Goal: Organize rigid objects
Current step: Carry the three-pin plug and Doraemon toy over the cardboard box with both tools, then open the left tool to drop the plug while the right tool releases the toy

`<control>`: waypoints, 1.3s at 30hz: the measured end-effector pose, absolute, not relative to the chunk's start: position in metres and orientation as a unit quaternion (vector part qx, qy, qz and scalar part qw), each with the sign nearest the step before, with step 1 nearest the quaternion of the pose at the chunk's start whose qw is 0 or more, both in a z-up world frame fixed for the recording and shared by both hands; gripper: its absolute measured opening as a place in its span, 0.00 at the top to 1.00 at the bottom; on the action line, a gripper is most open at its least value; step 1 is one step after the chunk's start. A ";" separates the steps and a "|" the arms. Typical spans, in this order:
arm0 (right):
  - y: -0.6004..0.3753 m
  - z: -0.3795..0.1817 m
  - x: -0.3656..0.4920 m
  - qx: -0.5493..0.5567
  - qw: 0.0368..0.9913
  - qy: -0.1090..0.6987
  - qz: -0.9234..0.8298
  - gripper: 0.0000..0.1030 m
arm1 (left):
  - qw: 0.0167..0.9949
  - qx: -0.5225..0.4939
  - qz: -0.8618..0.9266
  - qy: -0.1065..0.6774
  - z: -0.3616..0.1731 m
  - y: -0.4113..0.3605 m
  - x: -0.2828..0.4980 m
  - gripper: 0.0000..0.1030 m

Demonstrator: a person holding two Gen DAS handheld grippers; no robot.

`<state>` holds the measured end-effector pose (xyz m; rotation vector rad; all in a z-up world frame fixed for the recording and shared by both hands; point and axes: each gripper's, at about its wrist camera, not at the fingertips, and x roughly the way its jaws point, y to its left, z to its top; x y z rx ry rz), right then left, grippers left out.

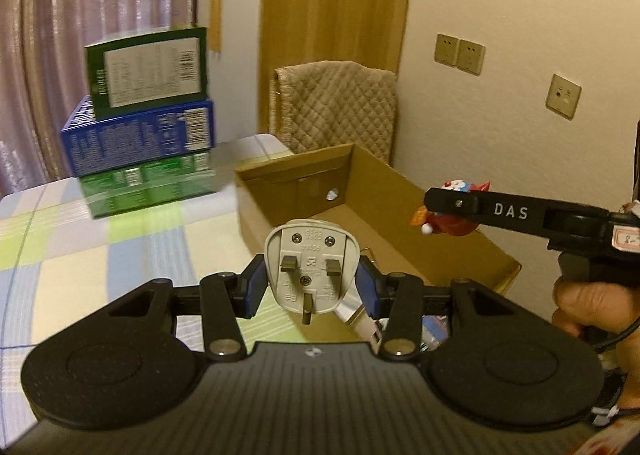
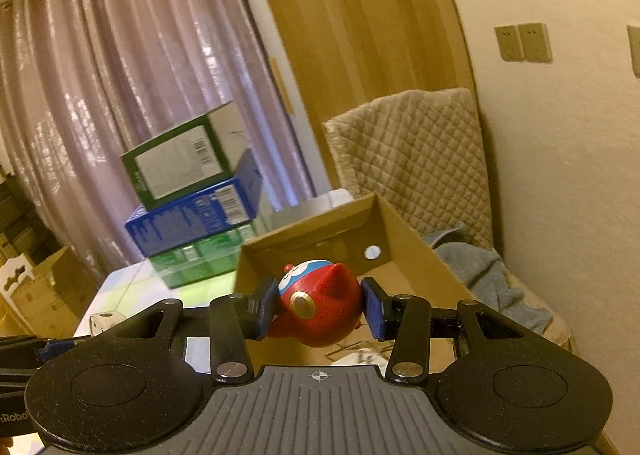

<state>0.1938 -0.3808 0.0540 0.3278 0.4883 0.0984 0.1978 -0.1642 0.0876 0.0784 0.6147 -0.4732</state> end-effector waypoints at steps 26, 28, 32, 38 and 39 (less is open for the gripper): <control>-0.403 0.033 0.230 0.170 0.949 0.265 0.023 0.59 | 0.902 0.051 -0.257 0.342 0.039 -0.228 0.265 0.59; -0.402 0.031 0.234 0.169 0.949 0.266 0.022 0.59 | 0.902 0.052 -0.258 0.342 0.036 -0.229 0.268 0.59; -0.402 0.029 0.239 0.170 0.947 0.270 0.021 0.59 | 0.901 0.055 -0.260 0.343 0.034 -0.231 0.274 0.59; -0.405 0.025 0.248 0.173 0.946 0.275 0.017 0.59 | 0.898 0.062 -0.262 0.348 0.027 -0.237 0.282 0.59; -0.405 0.024 0.249 0.173 0.945 0.276 0.016 0.59 | 0.898 0.064 -0.263 0.348 0.026 -0.238 0.284 0.59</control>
